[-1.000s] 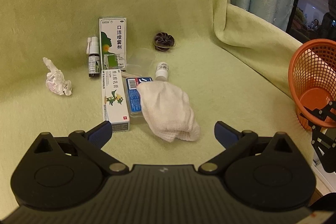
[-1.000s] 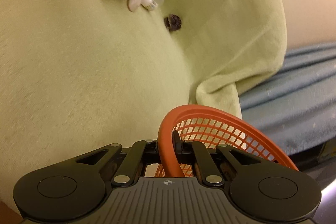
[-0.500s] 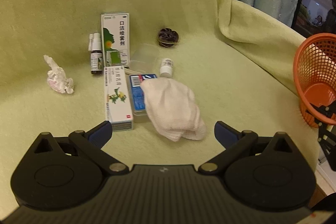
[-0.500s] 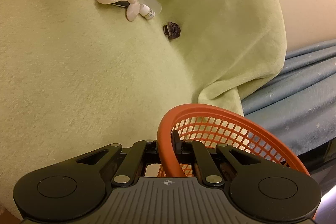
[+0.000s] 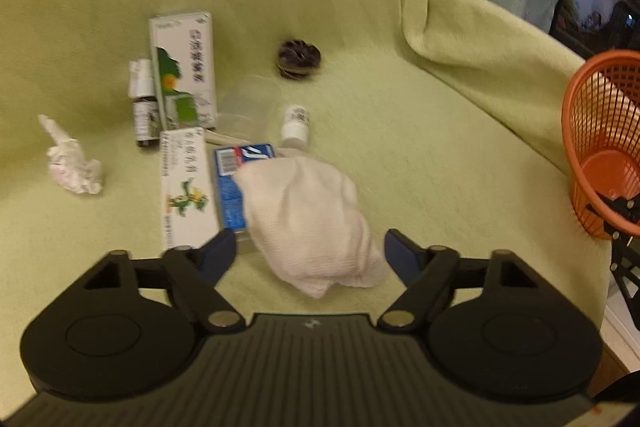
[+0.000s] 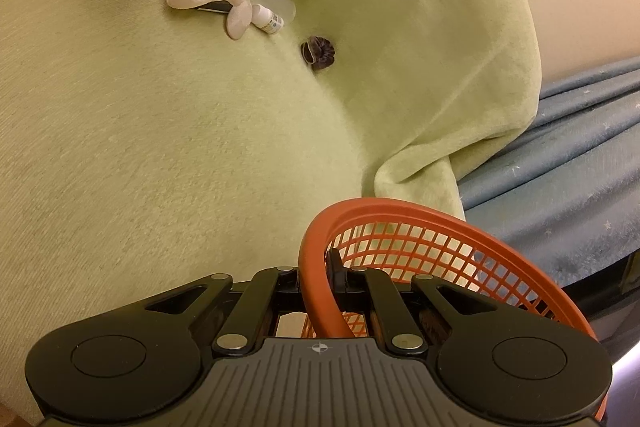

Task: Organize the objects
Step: 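Close the left tool on the white towel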

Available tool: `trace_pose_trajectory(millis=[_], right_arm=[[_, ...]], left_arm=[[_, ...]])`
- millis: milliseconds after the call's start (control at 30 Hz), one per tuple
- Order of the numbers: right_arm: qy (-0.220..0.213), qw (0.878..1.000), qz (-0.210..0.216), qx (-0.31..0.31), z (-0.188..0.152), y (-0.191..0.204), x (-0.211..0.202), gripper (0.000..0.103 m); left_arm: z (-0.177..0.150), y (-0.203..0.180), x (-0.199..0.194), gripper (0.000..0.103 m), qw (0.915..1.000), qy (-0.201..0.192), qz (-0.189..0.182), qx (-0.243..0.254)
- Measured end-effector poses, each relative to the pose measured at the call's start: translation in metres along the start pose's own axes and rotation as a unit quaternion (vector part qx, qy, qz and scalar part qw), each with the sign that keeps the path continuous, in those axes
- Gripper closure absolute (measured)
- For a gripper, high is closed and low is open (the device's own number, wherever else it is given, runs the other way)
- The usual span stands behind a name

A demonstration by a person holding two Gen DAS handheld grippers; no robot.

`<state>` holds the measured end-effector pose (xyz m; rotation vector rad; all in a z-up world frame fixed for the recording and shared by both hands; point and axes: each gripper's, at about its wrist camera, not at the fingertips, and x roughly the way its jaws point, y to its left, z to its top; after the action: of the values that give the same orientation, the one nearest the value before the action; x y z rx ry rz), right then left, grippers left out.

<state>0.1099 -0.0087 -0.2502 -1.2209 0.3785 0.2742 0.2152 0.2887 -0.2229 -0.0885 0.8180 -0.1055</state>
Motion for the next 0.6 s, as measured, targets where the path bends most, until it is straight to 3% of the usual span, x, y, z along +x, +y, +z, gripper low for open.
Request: trace_pose_trajectory(millis=[133, 267, 367, 600], right_arm=[[0.000, 1.000, 0.001, -0.001, -0.001, 0.000, -0.001, 0.101], [-0.001, 1.000, 0.002, -0.001, -0.001, 0.000, -0.001, 0.101], [-0.002, 1.000, 0.002, -0.001, -0.001, 0.000, -0.002, 0.101], [-0.002, 1.000, 0.003, 0.001, -0.001, 0.001, -0.003, 0.101]], left_arm=[[-0.001, -0.002, 0.013, 0.039, 0.9999, 0.015, 0.006, 0.003], [-0.003, -0.003, 0.020, 0.058, 0.9996, 0.028, -0.001, 0.009], [-0.002, -0.006, 0.020, 0.066, 0.9995, 0.028, -0.005, 0.014], [0.003, -0.012, 0.008, 0.073, 0.9994, 0.019, -0.015, 0.025]])
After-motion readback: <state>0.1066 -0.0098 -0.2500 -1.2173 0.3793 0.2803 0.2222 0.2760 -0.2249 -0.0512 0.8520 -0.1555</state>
